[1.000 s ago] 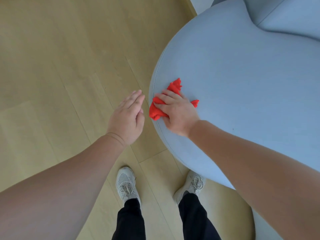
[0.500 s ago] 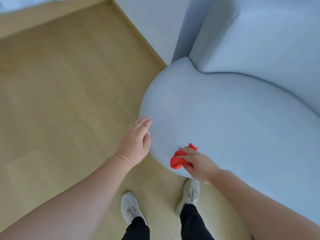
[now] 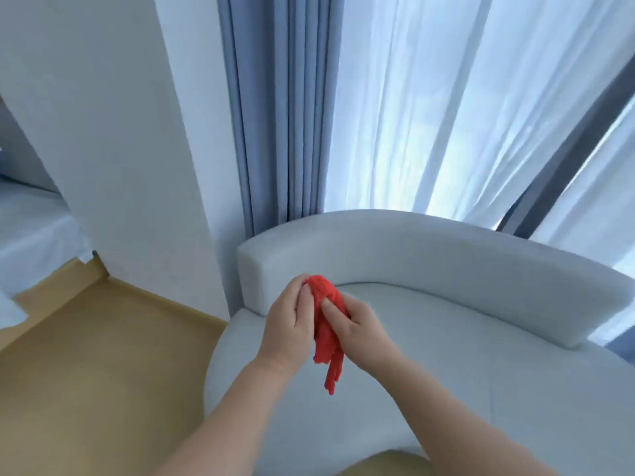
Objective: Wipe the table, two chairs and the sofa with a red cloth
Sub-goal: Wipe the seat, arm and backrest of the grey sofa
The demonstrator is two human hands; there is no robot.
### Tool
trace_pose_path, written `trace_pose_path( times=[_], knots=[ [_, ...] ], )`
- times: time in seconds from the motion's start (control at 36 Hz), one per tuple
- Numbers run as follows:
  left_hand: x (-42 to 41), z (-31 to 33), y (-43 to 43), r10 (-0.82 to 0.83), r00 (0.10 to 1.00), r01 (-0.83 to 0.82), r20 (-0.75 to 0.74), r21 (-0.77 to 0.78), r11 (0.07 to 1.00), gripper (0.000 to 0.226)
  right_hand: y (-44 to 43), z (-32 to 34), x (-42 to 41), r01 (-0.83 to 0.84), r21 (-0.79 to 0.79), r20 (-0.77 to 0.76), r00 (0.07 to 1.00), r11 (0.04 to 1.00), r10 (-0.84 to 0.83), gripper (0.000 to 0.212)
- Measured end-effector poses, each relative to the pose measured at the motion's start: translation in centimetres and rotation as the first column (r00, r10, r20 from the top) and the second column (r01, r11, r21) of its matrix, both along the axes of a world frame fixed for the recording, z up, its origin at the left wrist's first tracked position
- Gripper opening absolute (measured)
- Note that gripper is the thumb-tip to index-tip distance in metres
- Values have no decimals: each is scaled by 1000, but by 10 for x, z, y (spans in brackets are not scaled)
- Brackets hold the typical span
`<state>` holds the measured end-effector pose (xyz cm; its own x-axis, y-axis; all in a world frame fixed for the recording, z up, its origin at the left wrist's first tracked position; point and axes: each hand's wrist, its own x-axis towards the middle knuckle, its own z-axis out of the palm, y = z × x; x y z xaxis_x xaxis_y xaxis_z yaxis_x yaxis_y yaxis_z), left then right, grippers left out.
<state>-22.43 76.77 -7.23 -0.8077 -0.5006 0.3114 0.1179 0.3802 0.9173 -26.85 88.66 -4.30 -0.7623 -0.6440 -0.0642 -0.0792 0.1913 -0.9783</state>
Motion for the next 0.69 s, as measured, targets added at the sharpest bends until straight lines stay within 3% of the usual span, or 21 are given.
trace_pose_path(
  times=[0.31, 0.36, 0.47, 0.61, 0.69],
  knots=[
    [-42, 72, 125, -77, 989, 35, -128, -301, 953, 28, 154, 65, -8, 148, -164, -24, 988, 975, -154, 14],
    [-50, 78, 153, -94, 988, 49, -124, -329, 943, 27, 187, 69, -14, 131, -168, -20, 991, 977, -136, 24],
    [-68, 87, 211, -150, 982, 91, -111, -417, 904, 28, 247, 71, -22, 84, -106, -68, 993, 991, -92, 44],
    [-95, 97, 277, -264, 961, 201, -79, -455, 868, 39, 307, 66, -32, 267, -10, -153, 952, 964, -266, 43],
    [-112, 98, 313, -353, 935, 299, -42, -445, 844, 33, 343, 59, -42, 369, 34, -206, 912, 929, -355, 40]
  ],
)
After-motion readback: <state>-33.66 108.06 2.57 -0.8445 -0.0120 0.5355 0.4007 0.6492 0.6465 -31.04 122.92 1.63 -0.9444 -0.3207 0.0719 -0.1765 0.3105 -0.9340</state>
